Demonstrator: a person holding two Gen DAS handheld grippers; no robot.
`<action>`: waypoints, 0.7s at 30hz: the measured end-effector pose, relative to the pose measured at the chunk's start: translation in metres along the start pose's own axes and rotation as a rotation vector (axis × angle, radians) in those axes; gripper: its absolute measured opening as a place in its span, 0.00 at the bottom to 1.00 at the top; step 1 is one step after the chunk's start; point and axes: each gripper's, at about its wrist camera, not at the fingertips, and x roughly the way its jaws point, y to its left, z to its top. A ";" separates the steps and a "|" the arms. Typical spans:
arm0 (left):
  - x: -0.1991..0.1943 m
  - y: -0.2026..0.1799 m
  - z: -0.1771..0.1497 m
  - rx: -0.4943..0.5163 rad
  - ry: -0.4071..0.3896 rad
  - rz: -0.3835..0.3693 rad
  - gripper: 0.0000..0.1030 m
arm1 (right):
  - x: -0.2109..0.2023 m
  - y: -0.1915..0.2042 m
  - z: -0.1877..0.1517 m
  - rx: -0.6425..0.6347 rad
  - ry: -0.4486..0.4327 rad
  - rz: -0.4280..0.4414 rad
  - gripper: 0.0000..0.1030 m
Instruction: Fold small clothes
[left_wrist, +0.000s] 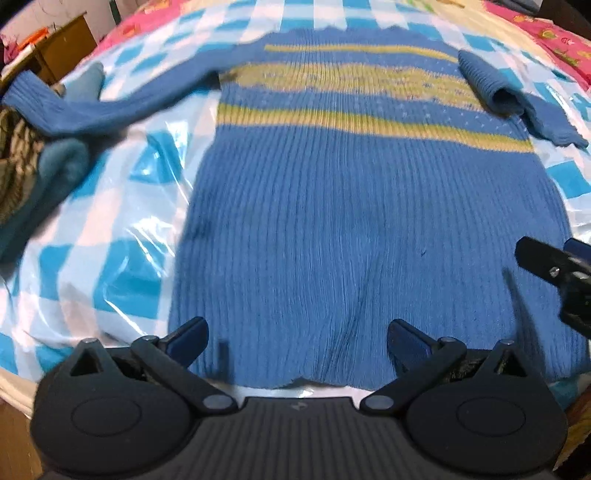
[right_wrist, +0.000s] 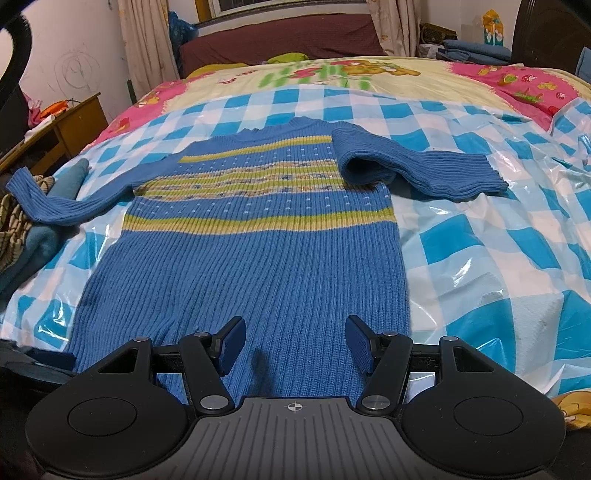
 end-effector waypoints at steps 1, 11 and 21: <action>-0.003 -0.001 0.001 -0.001 -0.008 0.003 1.00 | -0.001 0.000 0.000 0.002 -0.002 0.001 0.58; -0.034 -0.006 0.019 0.013 -0.104 -0.023 1.00 | -0.005 -0.025 0.020 0.044 -0.056 -0.030 0.58; -0.022 -0.038 0.069 0.087 -0.185 -0.062 1.00 | 0.031 -0.118 0.080 0.269 -0.091 -0.091 0.58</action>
